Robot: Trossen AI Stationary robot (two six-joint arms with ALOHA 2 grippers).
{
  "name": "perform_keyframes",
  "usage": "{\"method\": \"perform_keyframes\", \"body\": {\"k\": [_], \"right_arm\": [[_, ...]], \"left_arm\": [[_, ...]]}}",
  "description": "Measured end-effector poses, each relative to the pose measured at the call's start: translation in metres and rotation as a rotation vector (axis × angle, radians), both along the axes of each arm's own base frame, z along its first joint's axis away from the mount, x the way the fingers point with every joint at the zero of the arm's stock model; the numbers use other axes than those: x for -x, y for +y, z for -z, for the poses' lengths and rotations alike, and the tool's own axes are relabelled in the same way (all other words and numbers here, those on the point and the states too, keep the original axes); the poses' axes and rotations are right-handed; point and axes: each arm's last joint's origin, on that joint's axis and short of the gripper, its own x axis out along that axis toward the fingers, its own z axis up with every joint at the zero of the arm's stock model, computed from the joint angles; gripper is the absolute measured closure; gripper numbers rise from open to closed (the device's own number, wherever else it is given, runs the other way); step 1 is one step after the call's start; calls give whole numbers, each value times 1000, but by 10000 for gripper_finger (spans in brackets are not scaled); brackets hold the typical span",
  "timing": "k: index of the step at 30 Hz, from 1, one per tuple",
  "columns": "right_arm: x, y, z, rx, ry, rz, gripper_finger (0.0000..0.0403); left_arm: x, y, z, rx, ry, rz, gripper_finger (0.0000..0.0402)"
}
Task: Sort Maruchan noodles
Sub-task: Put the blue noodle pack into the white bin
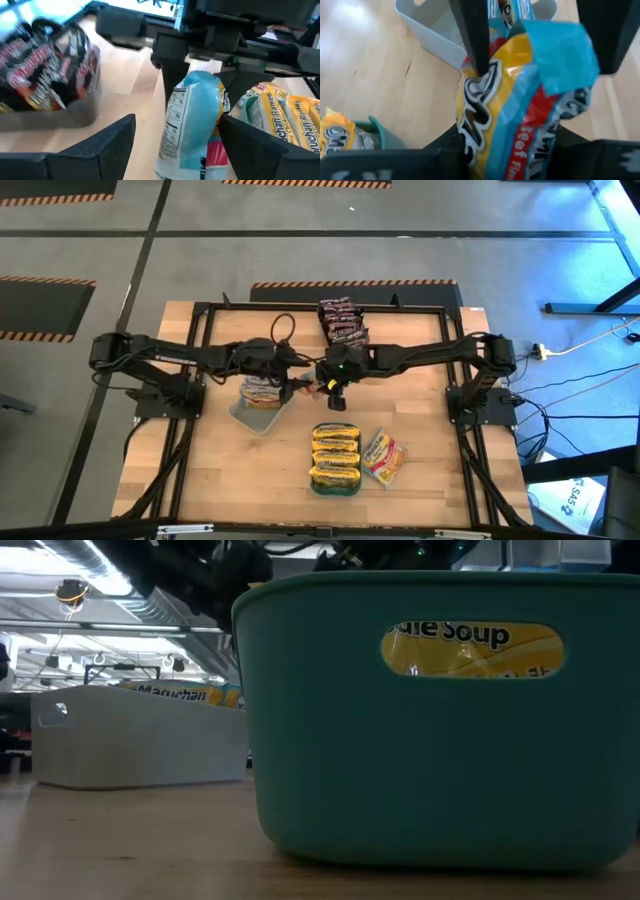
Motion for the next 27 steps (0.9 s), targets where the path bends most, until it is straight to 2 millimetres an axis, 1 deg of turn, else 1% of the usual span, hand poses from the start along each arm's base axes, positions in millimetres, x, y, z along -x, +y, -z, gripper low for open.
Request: {"method": "perform_keyframes", "body": {"k": [3, 5, 10, 13, 16, 18, 24, 27], "right_arm": [[1, -1, 1, 5, 12, 2, 285], [0, -1, 0, 5, 8, -1, 285], [0, -1, -1, 12, -3, 5, 285], [-1, -1, -2, 15, -10, 7, 285], [-1, -1, -2, 13, -15, 5, 285], [-2, -1, -3, 13, -21, 5, 285], [-2, -1, -3, -7, -30, 3, 285], [-2, -1, -4, -14, -34, 2, 285]], "left_arm": [[-7, -1, 8, 47, 0, 29, 120], [-10, -2, 9, 56, -11, 51, 120], [-9, -1, 9, 46, -6, 24, 120], [-8, 0, 7, 66, -11, 37, 120], [-8, -1, 8, 68, -10, 45, 131], [-8, -3, 8, 68, -10, 50, 149], [-9, -3, 7, 70, -14, 58, 235], [-9, -3, 7, 60, -14, 65, 267]]}}
